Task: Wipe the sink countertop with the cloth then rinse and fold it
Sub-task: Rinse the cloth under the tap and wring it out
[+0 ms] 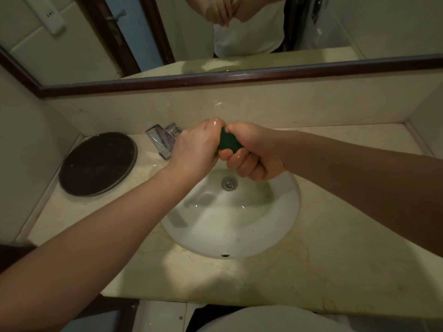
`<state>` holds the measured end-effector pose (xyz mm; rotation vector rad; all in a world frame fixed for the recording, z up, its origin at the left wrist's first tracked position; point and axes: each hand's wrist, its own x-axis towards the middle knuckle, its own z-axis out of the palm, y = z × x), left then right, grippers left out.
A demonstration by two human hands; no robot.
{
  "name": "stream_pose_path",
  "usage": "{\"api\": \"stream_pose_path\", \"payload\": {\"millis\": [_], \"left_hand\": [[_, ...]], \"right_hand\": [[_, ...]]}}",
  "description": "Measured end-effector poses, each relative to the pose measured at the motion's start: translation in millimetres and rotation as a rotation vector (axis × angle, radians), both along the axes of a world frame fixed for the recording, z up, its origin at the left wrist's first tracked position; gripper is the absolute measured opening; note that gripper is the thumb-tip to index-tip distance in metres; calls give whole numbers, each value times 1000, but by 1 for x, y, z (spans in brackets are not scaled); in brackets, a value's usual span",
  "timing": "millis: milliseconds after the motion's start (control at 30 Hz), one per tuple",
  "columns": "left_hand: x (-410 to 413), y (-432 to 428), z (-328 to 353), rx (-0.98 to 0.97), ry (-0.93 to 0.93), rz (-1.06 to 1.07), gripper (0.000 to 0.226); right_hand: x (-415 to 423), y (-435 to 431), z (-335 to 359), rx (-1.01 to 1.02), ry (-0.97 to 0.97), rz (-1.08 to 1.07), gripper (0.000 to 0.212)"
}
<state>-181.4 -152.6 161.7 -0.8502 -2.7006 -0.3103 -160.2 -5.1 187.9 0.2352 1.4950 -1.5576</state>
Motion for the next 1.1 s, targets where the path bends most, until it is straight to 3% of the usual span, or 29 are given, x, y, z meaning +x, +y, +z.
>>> {"api": "stream_pose_path", "payload": {"millis": [233,333,400,500,667,800,967,1100], "left_hand": [[-7,-2,6,-328,-152,-12,21],[-14,-2,2,-372,-297,-32,17],[-18,-2,-2,-334,-415,-12,9],[-18,-3,-14,-205,-577,62,21],[-13,-2,-29,-24,-726,70,31],[-5,-2,-36,124,-801,96,34],[-10,-6,-49,135,-782,95,36],[-5,-9,-54,121,-595,10,29]], "right_hand": [[-6,-10,-30,348,174,-49,38],[-2,-19,-39,771,715,148,26],[-2,-21,-46,872,1000,159,32],[-6,-19,-53,883,1077,156,21],[-10,-18,-63,914,1218,191,33],[-11,-18,-72,932,1267,242,27],[-12,-18,-78,907,1274,240,26],[-8,-15,-83,846,1198,194,39]]}}
